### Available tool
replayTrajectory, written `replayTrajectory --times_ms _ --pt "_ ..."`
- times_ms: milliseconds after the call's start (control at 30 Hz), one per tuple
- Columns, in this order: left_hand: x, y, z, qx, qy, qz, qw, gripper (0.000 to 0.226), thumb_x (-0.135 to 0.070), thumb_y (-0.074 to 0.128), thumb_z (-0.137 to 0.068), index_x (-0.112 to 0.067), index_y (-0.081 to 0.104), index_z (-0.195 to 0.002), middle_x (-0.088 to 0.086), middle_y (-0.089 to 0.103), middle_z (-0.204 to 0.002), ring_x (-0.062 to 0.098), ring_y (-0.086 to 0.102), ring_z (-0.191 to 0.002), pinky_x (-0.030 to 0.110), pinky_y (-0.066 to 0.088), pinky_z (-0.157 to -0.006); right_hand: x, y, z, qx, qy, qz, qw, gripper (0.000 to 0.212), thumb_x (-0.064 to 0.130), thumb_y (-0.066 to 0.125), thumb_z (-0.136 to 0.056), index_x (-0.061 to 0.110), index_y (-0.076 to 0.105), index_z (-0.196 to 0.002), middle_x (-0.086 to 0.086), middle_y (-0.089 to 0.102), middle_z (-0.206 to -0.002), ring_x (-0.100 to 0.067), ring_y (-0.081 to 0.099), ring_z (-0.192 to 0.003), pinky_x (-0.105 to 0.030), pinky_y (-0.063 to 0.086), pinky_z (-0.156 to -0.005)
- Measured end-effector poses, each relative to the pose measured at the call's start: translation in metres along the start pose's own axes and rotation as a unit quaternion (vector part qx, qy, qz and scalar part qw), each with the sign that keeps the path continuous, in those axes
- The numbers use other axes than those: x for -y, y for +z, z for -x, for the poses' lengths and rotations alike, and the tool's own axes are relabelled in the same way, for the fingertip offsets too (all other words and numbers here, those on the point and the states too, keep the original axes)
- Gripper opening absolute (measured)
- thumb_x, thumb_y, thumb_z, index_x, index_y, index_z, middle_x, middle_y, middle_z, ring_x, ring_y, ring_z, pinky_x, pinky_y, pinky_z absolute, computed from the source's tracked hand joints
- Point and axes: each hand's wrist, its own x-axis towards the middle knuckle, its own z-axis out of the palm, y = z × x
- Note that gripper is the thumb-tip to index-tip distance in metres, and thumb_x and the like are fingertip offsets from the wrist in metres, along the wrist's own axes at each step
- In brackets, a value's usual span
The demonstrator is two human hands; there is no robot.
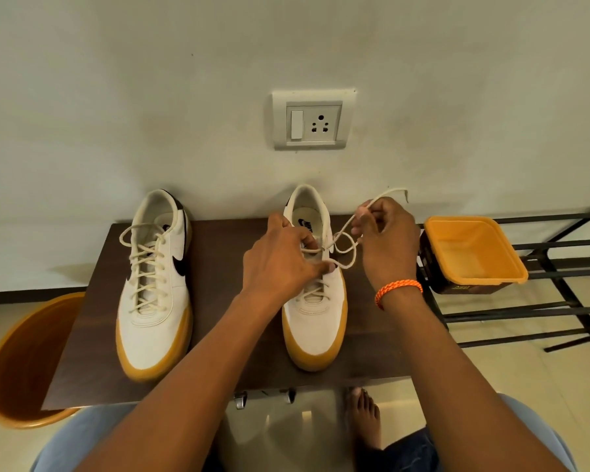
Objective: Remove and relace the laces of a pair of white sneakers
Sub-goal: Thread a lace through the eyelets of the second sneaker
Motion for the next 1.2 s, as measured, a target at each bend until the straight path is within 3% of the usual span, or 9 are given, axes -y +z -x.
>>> replayTrajectory --times_ms 167,367,467,567,700,833,1033,1133,1200 --pt "0.0 0.001 -0.001 -0.009 0.003 -0.006 1.0 0.054 -0.074 0.082 -0.071 -0.036 0.07 -0.108 -0.009 0.043 -0.12 0.016 0.063 -0.09 0.035 0.057 -0.073 -0.007 0.014 0.014 0.147 0.035 0.026 0.988 0.003 0.016 0.078 -0.09 0.015 0.077 -0.088 0.006 0.073 -0.079 -0.004 0.07 -0.073 -0.024 0.059 -0.067" --pt "0.0 0.0 0.0 -0.006 0.004 -0.025 1.0 0.063 -0.08 0.079 -0.069 -0.036 0.069 -0.112 -0.008 0.043 -0.122 0.016 0.062 -0.089 0.035 0.058 -0.073 -0.006 0.005 0.007 0.081 0.029 0.024 0.996 0.008 0.013 0.073 -0.095 0.015 0.075 -0.087 0.002 0.074 -0.078 -0.009 0.072 -0.07 -0.034 0.064 -0.072" --pt "-0.002 -0.003 0.001 0.002 0.004 -0.022 1.0 0.053 -0.08 0.08 -0.067 -0.039 0.063 -0.097 -0.009 0.044 -0.12 0.016 0.063 -0.09 0.036 0.059 -0.074 -0.005 -0.01 -0.006 -0.006 0.021 -0.017 1.0 0.011 0.014 0.071 -0.097 0.014 0.073 -0.086 0.002 0.073 -0.075 -0.008 0.072 -0.067 -0.038 0.065 -0.073" --pt "-0.003 -0.004 0.002 -0.001 0.003 -0.02 1.0 0.051 -0.079 0.081 -0.067 -0.04 0.061 -0.092 -0.009 0.043 -0.118 0.015 0.061 -0.088 0.034 0.057 -0.072 -0.003 -0.01 -0.006 -0.018 0.0 -0.051 0.999 0.01 0.014 0.07 -0.098 0.013 0.073 -0.089 0.001 0.073 -0.074 -0.011 0.073 -0.068 -0.038 0.064 -0.073" --pt "-0.001 -0.003 0.001 0.005 0.009 -0.013 1.0 0.05 -0.077 0.082 -0.068 -0.04 0.061 -0.094 -0.01 0.042 -0.117 0.015 0.061 -0.088 0.033 0.058 -0.072 -0.002 -0.001 -0.001 0.057 0.005 -0.062 0.996 0.007 0.015 0.069 -0.098 0.014 0.075 -0.094 0.002 0.074 -0.079 -0.01 0.073 -0.072 -0.03 0.061 -0.07" --pt "0.003 -0.006 -0.001 0.019 0.035 0.004 0.999 0.04 -0.07 0.078 -0.08 -0.04 0.068 -0.105 -0.011 0.042 -0.118 0.012 0.06 -0.088 0.031 0.053 -0.073 -0.014 -0.004 -0.004 0.135 0.053 0.094 0.985 0.01 0.015 0.064 -0.1 0.019 0.072 -0.105 0.002 0.074 -0.098 -0.01 0.067 -0.086 -0.016 0.042 -0.064" --pt "0.007 -0.012 -0.007 -0.053 0.047 0.056 0.996 0.013 -0.04 0.053 -0.107 -0.036 0.065 -0.103 -0.012 0.052 -0.106 0.011 0.06 -0.087 0.037 0.052 -0.078 -0.002 -0.019 -0.001 0.328 0.09 0.225 0.913 0.017 0.021 0.069 -0.09 0.023 0.056 -0.101 -0.001 0.066 -0.098 -0.019 0.062 -0.088 -0.035 0.052 -0.075" --pt "0.003 -0.016 -0.005 -0.063 0.033 0.095 0.993 0.037 -0.043 0.054 -0.107 -0.03 0.063 -0.074 -0.012 0.065 -0.077 0.008 0.062 -0.067 0.035 0.051 -0.068 0.014 -0.033 0.0 0.422 0.097 0.089 0.897 0.011 0.012 0.059 -0.096 0.014 0.056 -0.107 -0.006 0.078 -0.088 -0.015 0.062 -0.074 -0.028 0.047 -0.065" --pt "-0.002 -0.02 0.0 -0.008 0.022 0.187 0.982 0.051 -0.046 0.05 -0.11 -0.023 0.072 -0.07 -0.005 0.073 -0.067 0.012 0.07 -0.062 0.039 0.059 -0.071 0.02 -0.043 0.001 0.465 0.109 -0.043 0.878 0.018 0.005 0.055 -0.098 0.01 0.06 -0.114 -0.014 0.079 -0.088 -0.016 0.058 -0.068 -0.028 0.044 -0.061"
